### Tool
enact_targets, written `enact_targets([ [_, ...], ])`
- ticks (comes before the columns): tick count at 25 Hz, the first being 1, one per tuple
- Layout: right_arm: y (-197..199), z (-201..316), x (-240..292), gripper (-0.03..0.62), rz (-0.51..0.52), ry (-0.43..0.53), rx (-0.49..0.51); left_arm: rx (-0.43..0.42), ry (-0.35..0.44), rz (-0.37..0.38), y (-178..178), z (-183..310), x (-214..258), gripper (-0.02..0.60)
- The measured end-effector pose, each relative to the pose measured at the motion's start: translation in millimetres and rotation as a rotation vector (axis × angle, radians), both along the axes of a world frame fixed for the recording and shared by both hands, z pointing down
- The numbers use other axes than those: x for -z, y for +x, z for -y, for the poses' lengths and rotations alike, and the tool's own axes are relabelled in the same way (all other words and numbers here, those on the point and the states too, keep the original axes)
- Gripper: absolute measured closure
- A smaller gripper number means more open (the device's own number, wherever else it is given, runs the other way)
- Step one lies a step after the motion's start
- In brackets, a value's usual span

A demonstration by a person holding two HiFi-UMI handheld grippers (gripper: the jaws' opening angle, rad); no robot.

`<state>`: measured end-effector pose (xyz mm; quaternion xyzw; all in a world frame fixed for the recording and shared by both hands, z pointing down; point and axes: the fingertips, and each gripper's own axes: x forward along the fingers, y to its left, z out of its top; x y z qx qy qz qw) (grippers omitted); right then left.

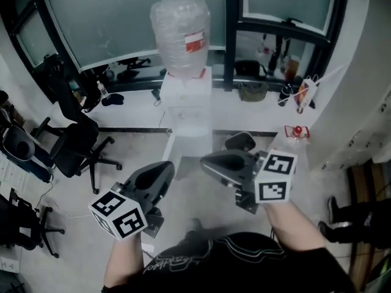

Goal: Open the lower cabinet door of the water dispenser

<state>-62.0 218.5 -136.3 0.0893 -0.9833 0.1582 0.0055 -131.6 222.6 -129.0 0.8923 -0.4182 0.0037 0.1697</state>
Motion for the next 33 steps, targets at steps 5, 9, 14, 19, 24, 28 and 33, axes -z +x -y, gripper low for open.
enact_targets([
  [5, 12.3, -7.8, 7.7, 0.582, 0.002, 0.062, -0.026, -0.009, 0.043, 0.028, 13.4, -9.2, 10.2, 0.580],
  [9, 13.0, -12.1, 13.1, 0.582, 0.000, 0.089, -0.038, -0.022, 0.060, 0.031, 22.8, -14.2, 15.0, 0.581],
  [14, 14.1, -17.7, 16.6, 0.582, 0.002, 0.111, -0.038, -0.043, 0.084, 0.058, 30.0, -17.5, 19.0, 0.581],
  [19, 18.5, -26.2, 27.6, 0.582, 0.009, 0.146, -0.038, -0.054, 0.103, 0.064, 37.1, -25.3, 27.6, 0.581],
  [24, 23.1, -32.3, 31.6, 0.582, -0.008, 0.190, -0.050, -0.055, 0.123, 0.061, 41.0, -31.1, 35.8, 0.581],
  [28, 23.0, -34.0, 37.1, 0.582, -0.002, 0.195, -0.057, -0.055, 0.139, 0.071, 38.1, -33.9, 41.6, 0.581],
  [33, 22.2, -36.1, 40.3, 0.582, 0.008, 0.193, -0.063, -0.059, 0.154, 0.074, 37.1, -34.9, 45.0, 0.581],
])
